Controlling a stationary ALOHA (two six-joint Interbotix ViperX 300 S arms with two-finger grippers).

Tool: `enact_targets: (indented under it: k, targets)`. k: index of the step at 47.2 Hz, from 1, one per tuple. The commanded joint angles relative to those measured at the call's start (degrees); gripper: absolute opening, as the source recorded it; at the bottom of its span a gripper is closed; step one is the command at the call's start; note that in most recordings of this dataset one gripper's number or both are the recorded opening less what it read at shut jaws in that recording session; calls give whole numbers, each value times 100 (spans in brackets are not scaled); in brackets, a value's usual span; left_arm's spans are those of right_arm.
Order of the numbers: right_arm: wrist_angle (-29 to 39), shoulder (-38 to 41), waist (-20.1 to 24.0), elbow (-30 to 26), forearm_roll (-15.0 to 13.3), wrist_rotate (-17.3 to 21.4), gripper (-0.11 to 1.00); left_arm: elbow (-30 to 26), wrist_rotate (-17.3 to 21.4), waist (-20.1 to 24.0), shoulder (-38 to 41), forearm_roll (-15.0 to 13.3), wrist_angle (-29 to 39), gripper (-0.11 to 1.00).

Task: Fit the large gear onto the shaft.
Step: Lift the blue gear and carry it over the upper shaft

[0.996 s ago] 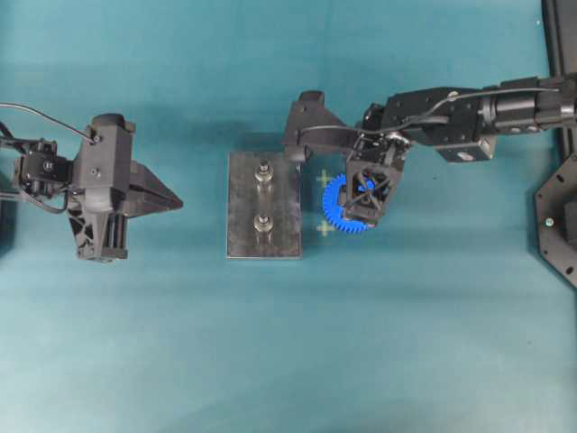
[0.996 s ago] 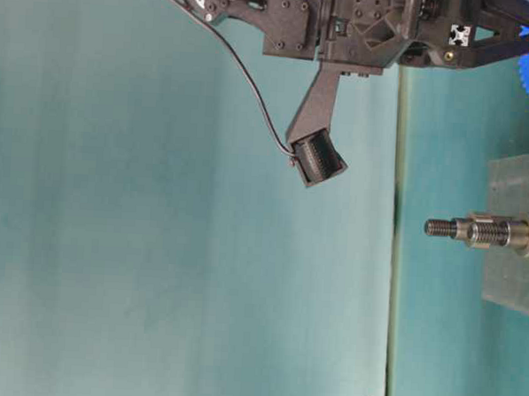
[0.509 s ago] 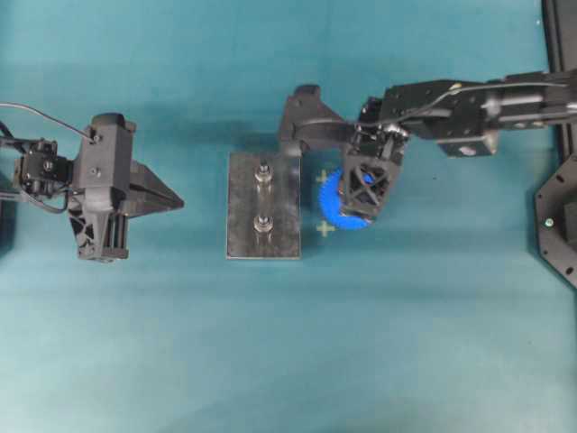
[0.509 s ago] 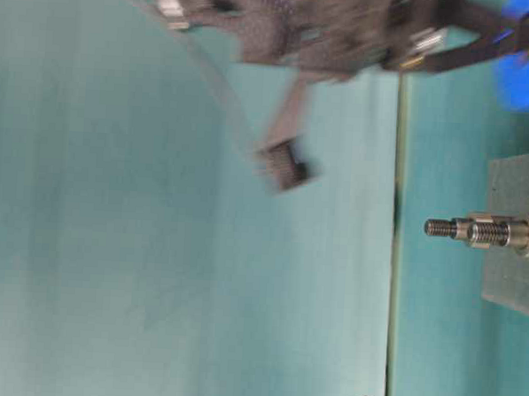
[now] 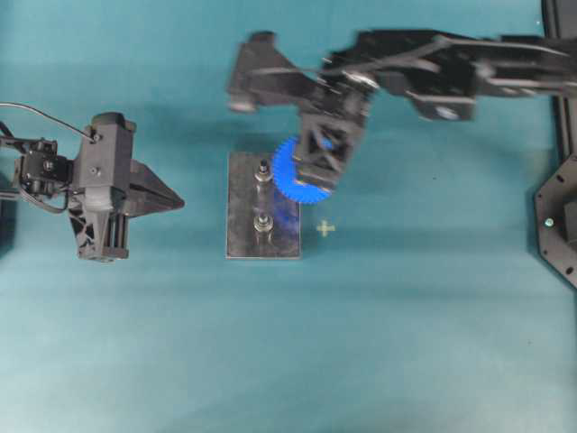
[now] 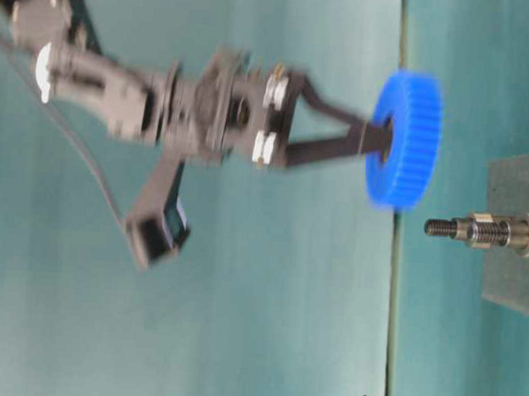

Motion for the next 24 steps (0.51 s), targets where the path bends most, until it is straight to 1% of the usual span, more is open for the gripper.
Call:
enact_targets:
  k: [1, 9, 24]
  targets:
    - [211, 158, -35, -580, 18, -97, 50, -141, -9, -35, -26, 9, -44, 0]
    - [334, 527, -35, -1107, 18, -185, 50, -141, -9, -53, -44, 18, -44, 0]
    - [378, 888, -88, -1433, 18, -343, 50, -105, -9, -70, -53, 18, -44, 0]
